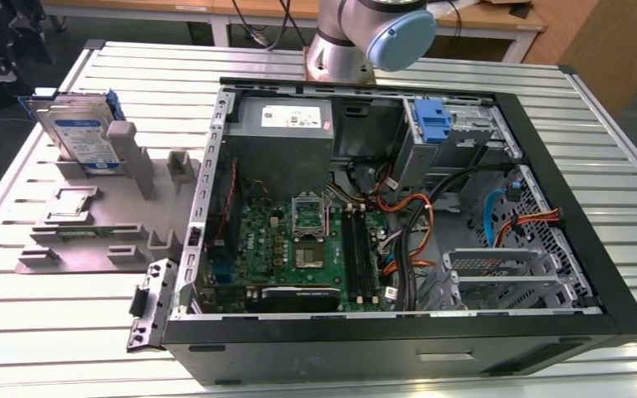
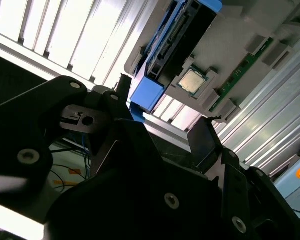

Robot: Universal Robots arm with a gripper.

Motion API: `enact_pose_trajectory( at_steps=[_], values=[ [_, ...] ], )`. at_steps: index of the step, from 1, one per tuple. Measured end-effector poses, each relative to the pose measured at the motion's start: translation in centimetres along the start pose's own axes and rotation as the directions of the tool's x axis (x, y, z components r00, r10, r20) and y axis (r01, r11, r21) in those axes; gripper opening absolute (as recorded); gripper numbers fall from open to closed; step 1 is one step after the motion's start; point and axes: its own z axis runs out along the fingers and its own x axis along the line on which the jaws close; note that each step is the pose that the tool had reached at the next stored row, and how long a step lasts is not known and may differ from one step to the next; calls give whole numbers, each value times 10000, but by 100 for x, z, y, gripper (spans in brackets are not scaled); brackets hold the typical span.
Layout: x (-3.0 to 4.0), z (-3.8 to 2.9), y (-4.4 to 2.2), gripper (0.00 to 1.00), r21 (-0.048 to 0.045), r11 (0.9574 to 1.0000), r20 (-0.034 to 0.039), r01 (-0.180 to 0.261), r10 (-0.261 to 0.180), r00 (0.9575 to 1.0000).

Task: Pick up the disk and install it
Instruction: 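Pick up the disk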

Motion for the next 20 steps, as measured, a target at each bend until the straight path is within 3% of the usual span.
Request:
enact_pose_trajectory(
  at_steps=[3, 5, 9, 11, 20],
  values=[
    [-1, 31, 3, 72, 9, 10000, -1, 0, 0, 10000],
    [-1, 62, 12, 72, 63, 10000, -2, 1, -1, 10000],
    [-2, 105, 85, 72, 302, 9995, -8, 9, -9, 10000],
    [-3, 126, 113, 72, 369, 9993, -5, 9, -9, 10000],
    [-12, 282, 109, 72, 373, 9993, 18, -11, 10, 10000]
  ],
)
